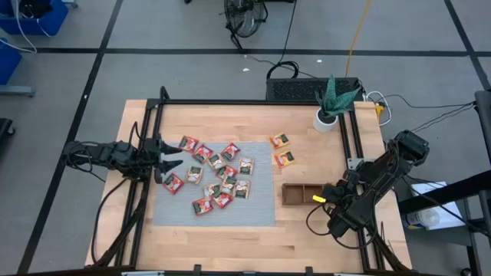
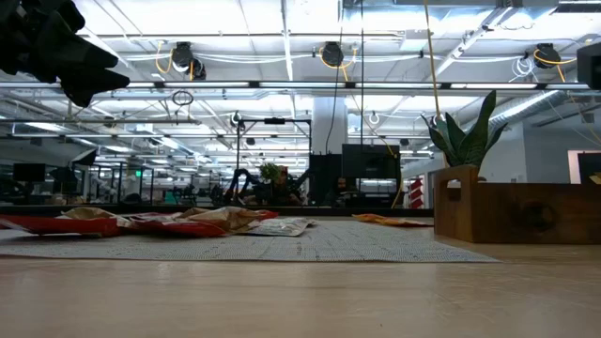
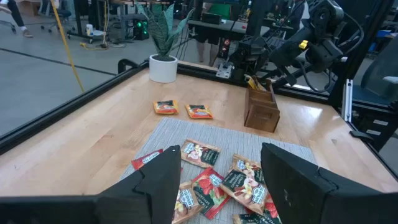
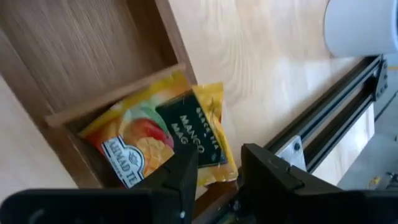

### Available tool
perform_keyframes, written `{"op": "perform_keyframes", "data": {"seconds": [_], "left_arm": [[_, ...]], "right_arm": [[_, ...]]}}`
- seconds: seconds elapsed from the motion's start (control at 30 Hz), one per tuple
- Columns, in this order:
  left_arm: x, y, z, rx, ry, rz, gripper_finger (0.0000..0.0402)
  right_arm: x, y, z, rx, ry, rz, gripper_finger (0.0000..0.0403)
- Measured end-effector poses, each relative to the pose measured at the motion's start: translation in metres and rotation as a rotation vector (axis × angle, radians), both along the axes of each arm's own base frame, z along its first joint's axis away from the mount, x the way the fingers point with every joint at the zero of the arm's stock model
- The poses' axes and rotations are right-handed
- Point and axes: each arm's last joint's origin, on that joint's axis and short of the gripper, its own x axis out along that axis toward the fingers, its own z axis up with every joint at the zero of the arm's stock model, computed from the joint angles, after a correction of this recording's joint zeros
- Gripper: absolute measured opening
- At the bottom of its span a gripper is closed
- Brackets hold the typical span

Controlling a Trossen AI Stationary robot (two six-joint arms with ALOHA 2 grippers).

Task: Pick & Place Tea
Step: Put the yellow tea bag into the right section of the wooden organizer

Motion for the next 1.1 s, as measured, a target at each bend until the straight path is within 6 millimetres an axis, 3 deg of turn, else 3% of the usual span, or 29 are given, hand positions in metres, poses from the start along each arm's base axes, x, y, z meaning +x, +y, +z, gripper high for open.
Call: {"op": "perform_keyframes", "data": {"seconds": [0.33,0.5,0.67,0.93,1.1], "left_arm": [[0.0,0.0,0.0,0.0,0.0,0.0,0.0223],[0.0,0.0,0.0,-0.001,-0.001,0.0,0.0223],[0.0,0.0,0.0,0.0,-0.001,0.0,0.0223],[0.0,0.0,0.0,0.0,0.0,0.0,0.0223],[0.0,0.0,0.0,0.0,0.0,0.0,0.0223]], "right_arm": [[0.011,0.011,0.03,0.065,-0.114,-0.019,0.0088],[0.009,0.012,0.037,0.226,-0.141,0.023,0.0014],[0.001,0.001,0.029,0.274,-0.119,0.013,0.0001],[-0.002,-0.011,-0.007,0.395,-0.148,0.009,0.0],[-0.003,-0.017,-0.016,0.424,-0.097,-0.002,0.0]]}}
